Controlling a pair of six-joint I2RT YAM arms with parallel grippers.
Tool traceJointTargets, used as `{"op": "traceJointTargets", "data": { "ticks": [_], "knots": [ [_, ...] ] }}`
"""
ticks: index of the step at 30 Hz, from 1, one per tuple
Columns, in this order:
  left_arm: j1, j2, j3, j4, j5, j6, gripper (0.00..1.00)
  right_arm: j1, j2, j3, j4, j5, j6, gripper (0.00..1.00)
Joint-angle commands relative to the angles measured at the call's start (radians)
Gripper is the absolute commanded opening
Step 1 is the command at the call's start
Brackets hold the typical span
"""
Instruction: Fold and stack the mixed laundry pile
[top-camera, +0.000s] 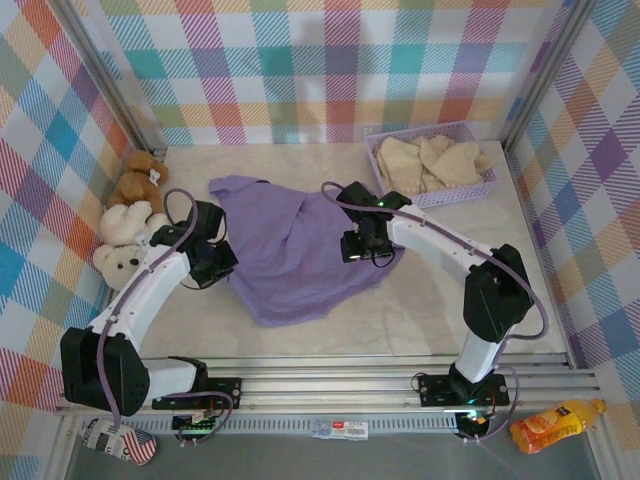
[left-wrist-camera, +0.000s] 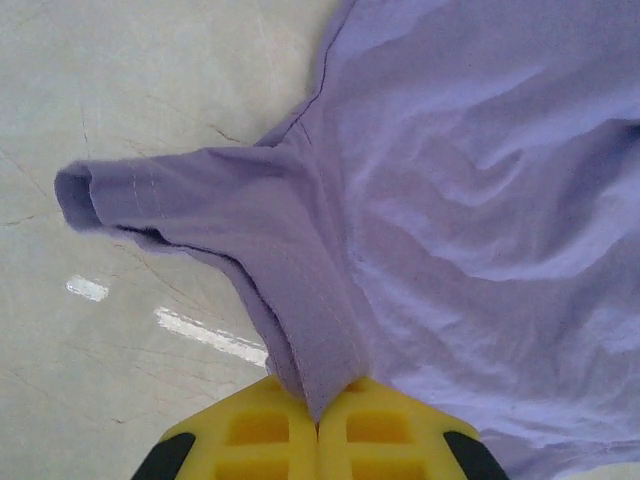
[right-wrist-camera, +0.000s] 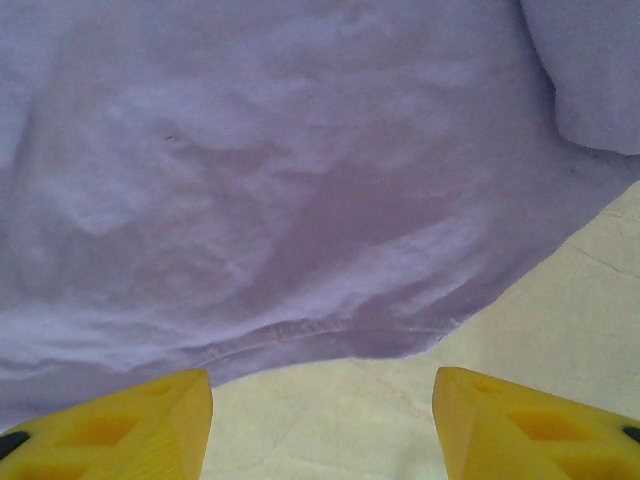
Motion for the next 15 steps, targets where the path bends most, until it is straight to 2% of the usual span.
{"op": "traceJointTargets", "data": {
  "ticks": [1,3,4,8,12,14,15],
  "knots": [
    [-0.005,-0.051,-0.043,-0.027,0.028,0.065,0.18,-0.062,0.073,-0.037,0.077,-0.009,0.041,0.61],
    [-0.005,-0.07,-0.074,-0.061,0.033,0.058,0.95,-0.082,0.122,-0.022,0.102,-0.005,0.05,0.61],
    [-0.005,-0.083,-0.078,-0.082,0.02,0.054,1.0,-0.088,0.148,-0.001,0.102,-0.006,0.054,0.61],
    [-0.004,-0.128,-0.026,-0.085,-0.066,0.047,1.0,-0.093,0.228,0.071,0.059,-0.015,0.088,0.63],
    [0.007,-0.032,0.052,0.068,-0.073,0.055,1.0,-0.094,0.21,0.035,0.073,-0.045,0.151,0.64],
    [0.007,0.087,0.105,0.183,-0.021,0.057,0.9,-0.095,0.188,-0.011,0.1,-0.072,0.191,0.63],
    [0.007,0.145,0.124,0.233,-0.003,0.055,0.79,-0.096,0.184,-0.03,0.109,-0.08,0.208,0.63]
  ]
}}
